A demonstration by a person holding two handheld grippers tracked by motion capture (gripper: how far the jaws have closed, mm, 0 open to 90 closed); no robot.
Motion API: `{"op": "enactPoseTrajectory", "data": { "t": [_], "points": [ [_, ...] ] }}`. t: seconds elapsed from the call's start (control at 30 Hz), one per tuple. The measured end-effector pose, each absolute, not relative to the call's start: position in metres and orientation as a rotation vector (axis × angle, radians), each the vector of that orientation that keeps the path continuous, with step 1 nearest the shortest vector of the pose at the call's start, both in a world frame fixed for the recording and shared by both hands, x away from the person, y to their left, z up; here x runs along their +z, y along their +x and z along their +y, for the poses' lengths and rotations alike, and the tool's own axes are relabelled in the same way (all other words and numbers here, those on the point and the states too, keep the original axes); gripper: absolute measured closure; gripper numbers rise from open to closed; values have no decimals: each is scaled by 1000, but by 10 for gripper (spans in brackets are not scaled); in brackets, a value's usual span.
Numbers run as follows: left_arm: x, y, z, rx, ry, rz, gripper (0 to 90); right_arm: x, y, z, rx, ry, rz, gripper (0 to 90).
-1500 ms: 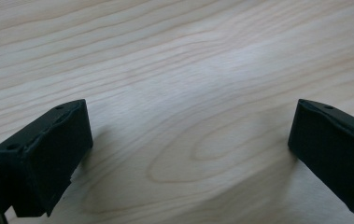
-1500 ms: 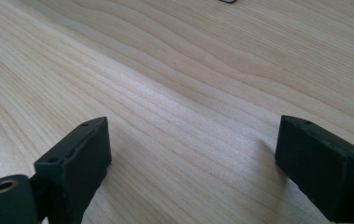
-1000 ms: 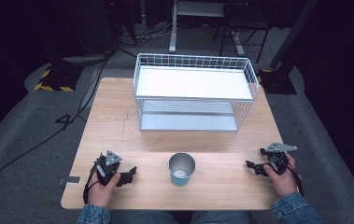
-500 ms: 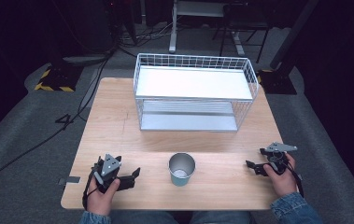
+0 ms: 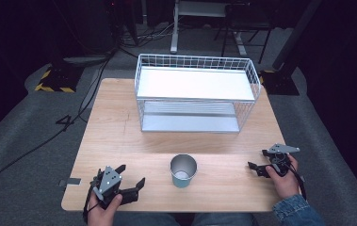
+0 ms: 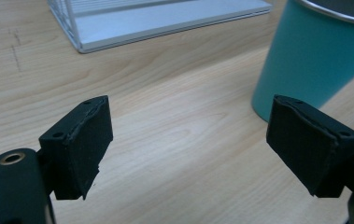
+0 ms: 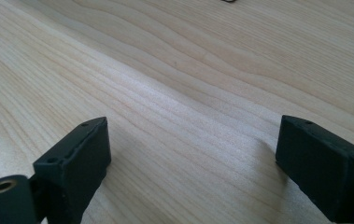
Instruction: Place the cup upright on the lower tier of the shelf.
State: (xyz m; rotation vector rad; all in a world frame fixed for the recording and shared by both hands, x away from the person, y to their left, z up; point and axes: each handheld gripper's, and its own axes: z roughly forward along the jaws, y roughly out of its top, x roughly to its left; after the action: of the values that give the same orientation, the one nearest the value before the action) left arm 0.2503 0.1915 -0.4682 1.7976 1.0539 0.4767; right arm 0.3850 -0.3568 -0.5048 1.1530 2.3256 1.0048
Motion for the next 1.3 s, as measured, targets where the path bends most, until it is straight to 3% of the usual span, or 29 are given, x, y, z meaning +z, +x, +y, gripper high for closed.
{"op": "enactPoseTrajectory", "data": {
  "t": [0.57, 1.3],
  "points": [
    [-461, 239, 153, 431, 1777, 904, 153, -505, 385, -357, 1004, 1155, 2325, 106],
    [-477, 265, 101, 395, 1833, 796, 153, -505, 385, -357, 1004, 1154, 2325, 105]
  ]
}}
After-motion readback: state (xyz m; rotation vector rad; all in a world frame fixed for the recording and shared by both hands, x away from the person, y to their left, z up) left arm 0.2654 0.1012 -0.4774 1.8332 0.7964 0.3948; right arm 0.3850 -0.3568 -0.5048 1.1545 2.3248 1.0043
